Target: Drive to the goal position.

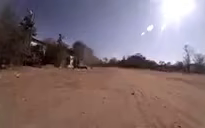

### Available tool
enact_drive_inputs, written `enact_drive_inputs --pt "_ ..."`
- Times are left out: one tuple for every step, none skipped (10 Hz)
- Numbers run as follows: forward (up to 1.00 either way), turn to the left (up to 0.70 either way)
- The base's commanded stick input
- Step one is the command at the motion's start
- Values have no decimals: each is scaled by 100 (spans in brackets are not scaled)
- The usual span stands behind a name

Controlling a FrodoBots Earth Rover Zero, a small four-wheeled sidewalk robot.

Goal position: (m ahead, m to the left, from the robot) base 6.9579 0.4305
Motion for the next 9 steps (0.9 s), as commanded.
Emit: enact_drive_inputs --pt "100 -20" --pt "100 -19" --pt "100 -17" --pt "100 -15" --pt "100 -14" --pt "100 -12" --pt "100 -10" --pt "100 -9" --pt "100 -7"
